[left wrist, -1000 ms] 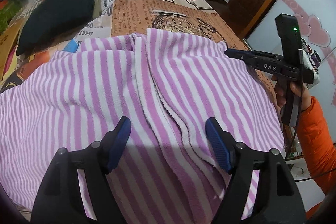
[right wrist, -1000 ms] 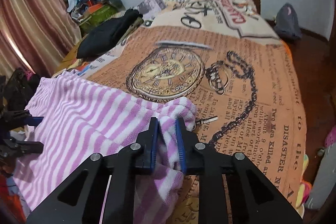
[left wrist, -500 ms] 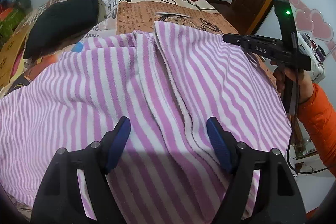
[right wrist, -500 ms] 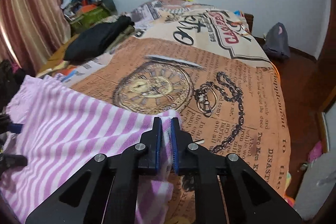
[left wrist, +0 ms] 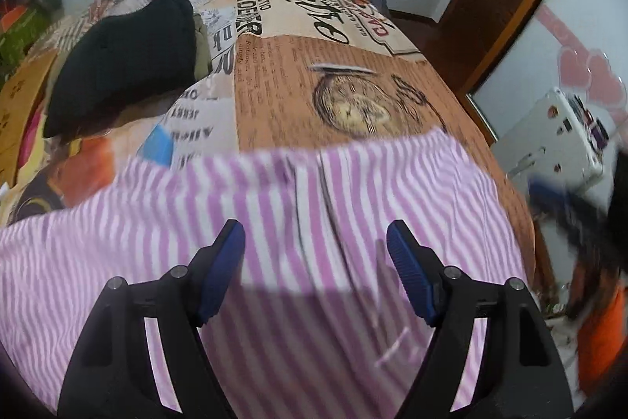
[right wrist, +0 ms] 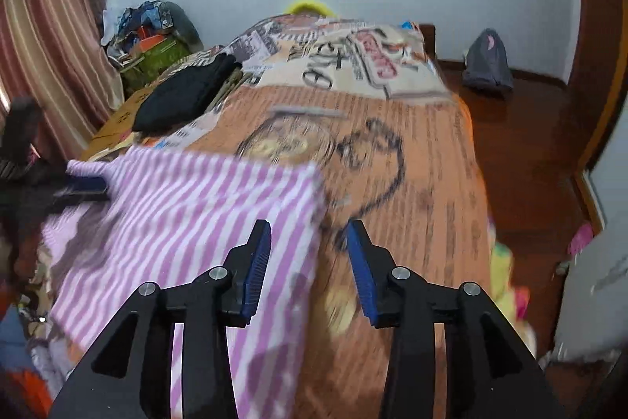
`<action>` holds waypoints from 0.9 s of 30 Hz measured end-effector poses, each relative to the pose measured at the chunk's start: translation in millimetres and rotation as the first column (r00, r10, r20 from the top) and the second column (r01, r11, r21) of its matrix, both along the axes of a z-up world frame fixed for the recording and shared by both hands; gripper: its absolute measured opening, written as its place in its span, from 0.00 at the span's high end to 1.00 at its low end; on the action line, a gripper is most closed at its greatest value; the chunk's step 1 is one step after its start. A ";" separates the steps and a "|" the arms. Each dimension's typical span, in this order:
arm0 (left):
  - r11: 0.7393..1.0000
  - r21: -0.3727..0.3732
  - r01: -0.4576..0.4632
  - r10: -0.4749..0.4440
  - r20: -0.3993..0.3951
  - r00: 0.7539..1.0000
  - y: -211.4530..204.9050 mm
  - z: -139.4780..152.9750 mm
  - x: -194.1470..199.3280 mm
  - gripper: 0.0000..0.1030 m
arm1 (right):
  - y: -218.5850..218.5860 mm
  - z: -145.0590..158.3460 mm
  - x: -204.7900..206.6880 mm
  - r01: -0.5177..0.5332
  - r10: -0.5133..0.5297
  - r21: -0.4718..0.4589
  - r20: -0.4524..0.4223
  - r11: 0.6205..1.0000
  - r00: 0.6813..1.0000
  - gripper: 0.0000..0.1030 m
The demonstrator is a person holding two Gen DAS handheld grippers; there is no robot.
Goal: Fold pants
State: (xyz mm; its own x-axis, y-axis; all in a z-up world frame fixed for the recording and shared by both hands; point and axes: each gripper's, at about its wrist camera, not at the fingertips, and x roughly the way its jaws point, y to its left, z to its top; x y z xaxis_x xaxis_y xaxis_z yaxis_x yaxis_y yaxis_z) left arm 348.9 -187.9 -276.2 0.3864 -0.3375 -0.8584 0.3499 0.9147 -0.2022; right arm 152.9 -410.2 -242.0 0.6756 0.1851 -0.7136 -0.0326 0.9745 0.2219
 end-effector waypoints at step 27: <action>1.000 0.008 0.010 -0.010 0.028 1.000 1.2 10.1 14.5 0.73 | 35.4 -23.9 -55.8 0.070 -0.069 0.009 -0.092 0.998 0.993 0.64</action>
